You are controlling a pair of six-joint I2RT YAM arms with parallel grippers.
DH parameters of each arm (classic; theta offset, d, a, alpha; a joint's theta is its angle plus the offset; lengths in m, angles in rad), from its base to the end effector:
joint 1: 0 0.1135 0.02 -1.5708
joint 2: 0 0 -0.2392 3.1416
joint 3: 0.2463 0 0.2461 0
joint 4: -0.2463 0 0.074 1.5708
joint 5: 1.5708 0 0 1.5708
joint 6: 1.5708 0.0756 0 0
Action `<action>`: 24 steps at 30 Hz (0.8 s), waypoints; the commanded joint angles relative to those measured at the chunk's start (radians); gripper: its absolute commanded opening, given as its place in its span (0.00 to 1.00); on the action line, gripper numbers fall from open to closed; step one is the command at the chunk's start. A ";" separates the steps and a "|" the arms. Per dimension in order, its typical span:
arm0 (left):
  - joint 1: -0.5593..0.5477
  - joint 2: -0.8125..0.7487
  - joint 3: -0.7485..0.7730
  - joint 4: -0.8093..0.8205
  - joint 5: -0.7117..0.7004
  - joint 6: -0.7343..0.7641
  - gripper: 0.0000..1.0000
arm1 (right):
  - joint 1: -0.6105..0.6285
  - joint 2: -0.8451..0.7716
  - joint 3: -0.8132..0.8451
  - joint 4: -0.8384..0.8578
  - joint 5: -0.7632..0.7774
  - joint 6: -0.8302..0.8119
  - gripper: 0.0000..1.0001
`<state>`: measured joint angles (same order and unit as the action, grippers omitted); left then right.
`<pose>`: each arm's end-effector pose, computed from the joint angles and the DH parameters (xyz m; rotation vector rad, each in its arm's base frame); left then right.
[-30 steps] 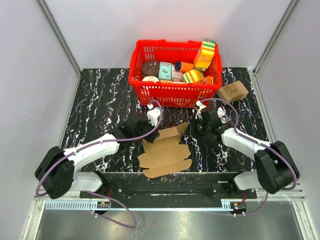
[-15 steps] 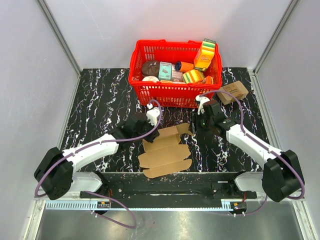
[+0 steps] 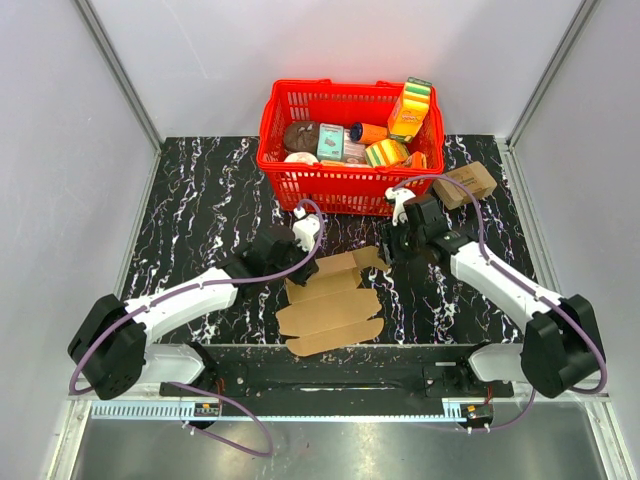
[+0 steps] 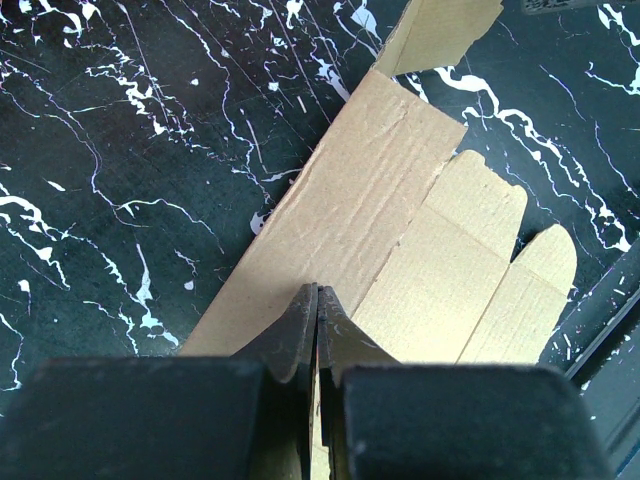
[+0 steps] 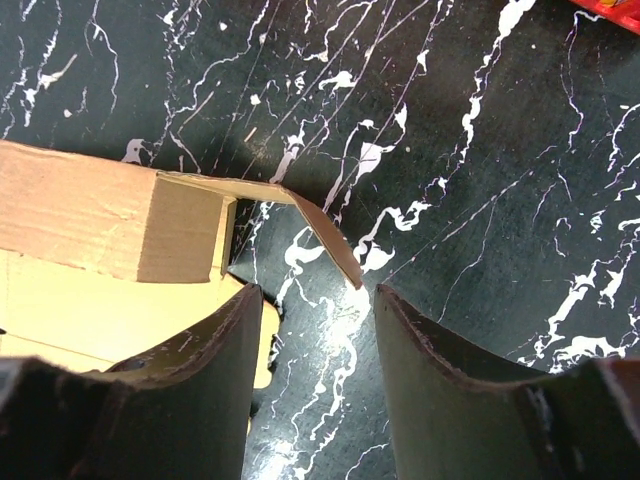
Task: Fold the paper box
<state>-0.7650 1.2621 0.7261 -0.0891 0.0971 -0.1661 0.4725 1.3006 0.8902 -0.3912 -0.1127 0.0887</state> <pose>0.2144 -0.2160 0.1838 0.7214 2.1458 -0.6180 0.2656 0.1453 0.1967 -0.5120 2.3479 0.3995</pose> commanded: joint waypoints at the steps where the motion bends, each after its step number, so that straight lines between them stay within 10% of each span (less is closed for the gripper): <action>1: -0.005 -0.024 0.004 0.009 -0.016 -0.007 0.00 | 0.005 0.043 0.049 0.015 0.025 -0.033 0.54; 24: -0.003 -0.029 -0.004 0.011 -0.016 -0.012 0.00 | 0.005 0.117 0.062 0.031 -0.053 0.002 0.23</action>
<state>-0.7658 1.2621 0.7261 -0.0895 0.0971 -0.1665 0.4725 1.4273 0.9108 -0.3790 -0.1265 0.0757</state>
